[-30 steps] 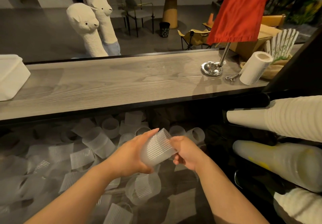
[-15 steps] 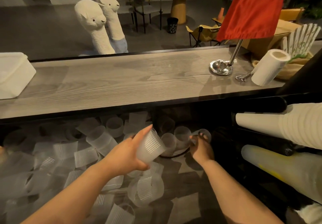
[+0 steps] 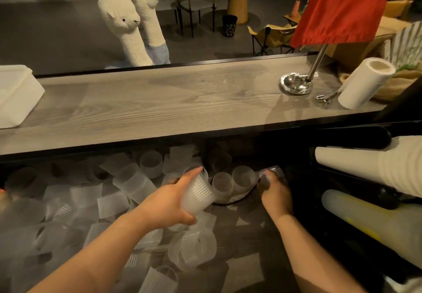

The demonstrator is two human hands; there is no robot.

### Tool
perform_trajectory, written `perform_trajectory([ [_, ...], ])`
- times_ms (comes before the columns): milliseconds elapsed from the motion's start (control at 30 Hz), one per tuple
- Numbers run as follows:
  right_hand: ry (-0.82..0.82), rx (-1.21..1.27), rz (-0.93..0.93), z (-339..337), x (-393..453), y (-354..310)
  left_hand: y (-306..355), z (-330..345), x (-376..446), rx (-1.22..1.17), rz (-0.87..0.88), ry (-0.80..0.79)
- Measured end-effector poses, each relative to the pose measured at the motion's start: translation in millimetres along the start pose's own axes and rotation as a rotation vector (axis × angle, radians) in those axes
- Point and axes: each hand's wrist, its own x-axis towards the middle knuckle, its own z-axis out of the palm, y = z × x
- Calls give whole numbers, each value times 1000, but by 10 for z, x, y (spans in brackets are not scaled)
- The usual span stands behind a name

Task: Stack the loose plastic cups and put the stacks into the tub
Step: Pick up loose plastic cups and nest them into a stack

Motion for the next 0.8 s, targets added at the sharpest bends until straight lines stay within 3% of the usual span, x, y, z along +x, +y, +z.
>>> perform_trajectory([
  [100, 110, 167, 43, -182, -169, -173, 17, 30, 16, -4, 16, 6],
  [167, 146, 463, -20, -278, -267, -302, 14, 52, 12, -7, 19, 15],
  [267, -87, 983, -3, -397, -463, -580, 9, 64, 3, -22, 18, 25],
  [333, -259, 1123, 18, -442, -565, -727, 1, 68, -9, -50, 24, 25],
  [600, -756, 1095, 53, -424, -658, -851, -59, 28, -120, -122, 89, 65],
  [800, -837, 787, 4, -429, -732, -961, -36, -10, -205, -122, 90, 57],
])
